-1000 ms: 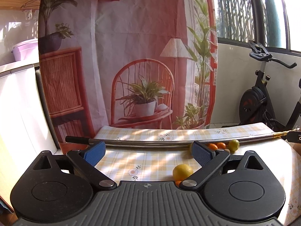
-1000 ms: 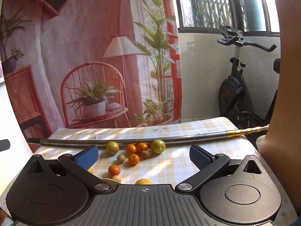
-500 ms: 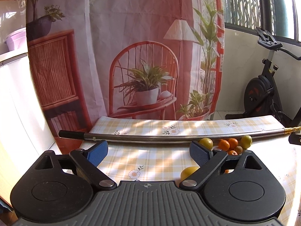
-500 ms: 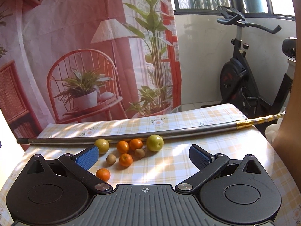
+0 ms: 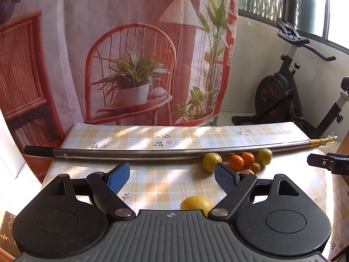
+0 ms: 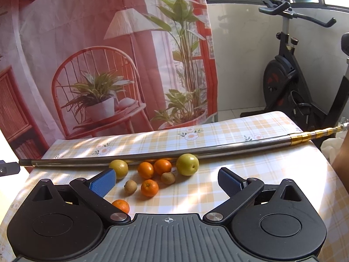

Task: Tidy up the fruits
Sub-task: 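Lower the left tool onto a small brown kiwi and close on it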

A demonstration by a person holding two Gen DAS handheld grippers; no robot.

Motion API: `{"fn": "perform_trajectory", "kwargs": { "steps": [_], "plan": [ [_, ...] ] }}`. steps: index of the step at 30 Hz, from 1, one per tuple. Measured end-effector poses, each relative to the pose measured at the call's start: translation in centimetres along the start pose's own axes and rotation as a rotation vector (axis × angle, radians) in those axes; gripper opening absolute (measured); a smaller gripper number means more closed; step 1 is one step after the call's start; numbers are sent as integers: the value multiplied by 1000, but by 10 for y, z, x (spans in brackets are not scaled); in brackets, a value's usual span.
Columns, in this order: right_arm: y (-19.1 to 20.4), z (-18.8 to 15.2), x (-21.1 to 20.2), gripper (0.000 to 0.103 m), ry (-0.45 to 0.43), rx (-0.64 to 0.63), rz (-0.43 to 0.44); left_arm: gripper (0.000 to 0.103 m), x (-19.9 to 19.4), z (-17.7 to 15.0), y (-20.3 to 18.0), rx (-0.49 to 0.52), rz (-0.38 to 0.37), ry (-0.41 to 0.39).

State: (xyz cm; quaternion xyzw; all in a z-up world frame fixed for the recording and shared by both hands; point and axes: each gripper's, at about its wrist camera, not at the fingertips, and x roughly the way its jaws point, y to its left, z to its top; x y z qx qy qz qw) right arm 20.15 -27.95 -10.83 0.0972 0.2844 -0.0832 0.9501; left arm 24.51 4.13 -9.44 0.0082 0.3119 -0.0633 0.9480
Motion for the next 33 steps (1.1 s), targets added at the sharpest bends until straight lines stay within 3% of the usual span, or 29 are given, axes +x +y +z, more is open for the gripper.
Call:
{"fn": "perform_trajectory", "kwargs": {
  "steps": [6,10,13,18,23,27,30,33],
  "plan": [
    [-8,1,14,97,20,15,-13,80,36,-5,-15,13,-89,50],
    [-13,1,22,90,34,7,-19,68,54,-2,-24,18,-158,82],
    [-16,0,28,90,51,19,-16,66,59,2,-31,10,-191,87],
    [-18,-1,34,90,68,21,-21,66,70,2,-35,14,-200,107],
    [-21,-5,38,90,78,22,-30,50,89,-2,-42,13,-231,140],
    [-27,-11,46,89,104,15,-62,49,112,-8,-56,30,-280,154],
    [-33,-12,51,87,119,41,-71,48,131,-12,-71,80,-272,164],
    [-38,-15,55,87,132,47,-77,40,150,-17,-82,103,-294,180]
  ]
}}
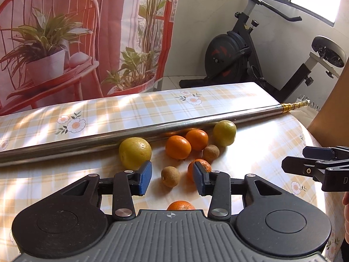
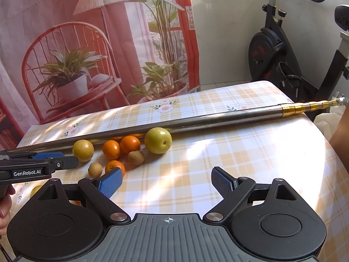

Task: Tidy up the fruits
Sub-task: 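Lower the left tool onto a small brown kiwi and close on it, then close the right tool on the yellow grapefruit while the left tool holds the kiwi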

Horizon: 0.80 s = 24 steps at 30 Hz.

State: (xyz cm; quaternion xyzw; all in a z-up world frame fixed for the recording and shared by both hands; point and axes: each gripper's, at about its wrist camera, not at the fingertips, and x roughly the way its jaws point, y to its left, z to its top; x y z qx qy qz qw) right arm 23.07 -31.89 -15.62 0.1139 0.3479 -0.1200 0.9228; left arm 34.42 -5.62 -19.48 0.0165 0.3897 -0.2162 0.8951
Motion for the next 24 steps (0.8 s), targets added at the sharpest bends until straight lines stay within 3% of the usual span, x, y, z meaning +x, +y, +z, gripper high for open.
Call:
{"fn": "perform_trajectory", "kwargs": {
  "steps": [5,16,18,24],
  "plan": [
    [-6,-2,8,87,29,14,-4,35,27,-1,3,-10,-21,42],
    [-10,-1,19,87,48,33,2,34,53,-3,9,-12,-12,108],
    [-11,-1,19,87,51,34,5,27,56,-3,10,-14,-16,119],
    [-11,-1,17,87,48,44,15,27,44,-3,11,-18,-11,112]
  ]
}}
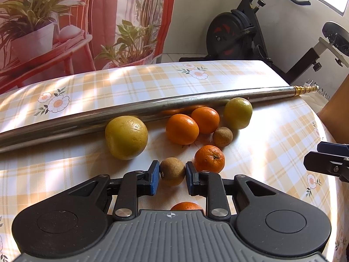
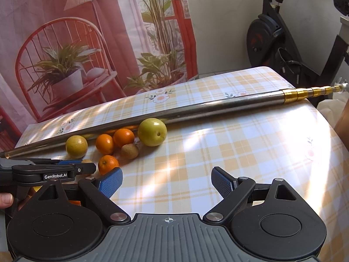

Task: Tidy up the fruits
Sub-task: 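Close the right tool on the yellow grapefruit while the left tool holds the kiwi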

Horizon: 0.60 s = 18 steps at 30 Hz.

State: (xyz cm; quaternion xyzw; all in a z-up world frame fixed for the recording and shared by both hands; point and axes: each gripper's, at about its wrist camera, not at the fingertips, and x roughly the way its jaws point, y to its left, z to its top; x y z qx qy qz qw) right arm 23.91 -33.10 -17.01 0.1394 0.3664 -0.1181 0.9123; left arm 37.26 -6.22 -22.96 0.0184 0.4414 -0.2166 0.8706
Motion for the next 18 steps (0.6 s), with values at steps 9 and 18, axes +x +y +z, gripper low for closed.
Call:
{"fn": "perform_trajectory", "kwargs": {
  "steps": [9,18],
  "plan": [
    [8,-1,-12,87,-12,2,26,27,-64,-14,-14,10,12,-82],
    [15,-16,-32,87,0,0,51,27,-138,-52,-17,-37,22,-127]
  ]
}}
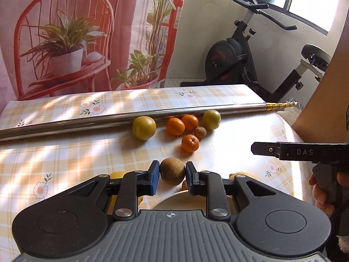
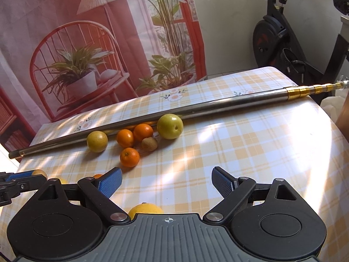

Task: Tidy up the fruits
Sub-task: 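Close the right tool on the yellow grapefruit while the left tool holds the kiwi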

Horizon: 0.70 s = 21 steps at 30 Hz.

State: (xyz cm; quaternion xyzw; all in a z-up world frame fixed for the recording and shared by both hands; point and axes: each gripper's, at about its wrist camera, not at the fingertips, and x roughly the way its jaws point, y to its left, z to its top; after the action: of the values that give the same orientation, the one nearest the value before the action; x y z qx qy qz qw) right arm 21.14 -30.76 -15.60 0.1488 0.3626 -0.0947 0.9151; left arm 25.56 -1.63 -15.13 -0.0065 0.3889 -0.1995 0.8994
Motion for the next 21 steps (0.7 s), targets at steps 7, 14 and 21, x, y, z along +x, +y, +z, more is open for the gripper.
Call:
{"fn": "perform_trajectory", "kwargs": {
  "steps": [7,14,21],
  "plan": [
    [19,-22,3,77,89,-54,19,27,-23,-30,-1,-11,32,-15],
    [27,-38,13,64,135,-99,-20,27,-28,-43,8,-53,10,-22],
    [26,-42,24,52,165,-86,-6,27,-29,-49,11,-64,-8,-31]
  ]
}}
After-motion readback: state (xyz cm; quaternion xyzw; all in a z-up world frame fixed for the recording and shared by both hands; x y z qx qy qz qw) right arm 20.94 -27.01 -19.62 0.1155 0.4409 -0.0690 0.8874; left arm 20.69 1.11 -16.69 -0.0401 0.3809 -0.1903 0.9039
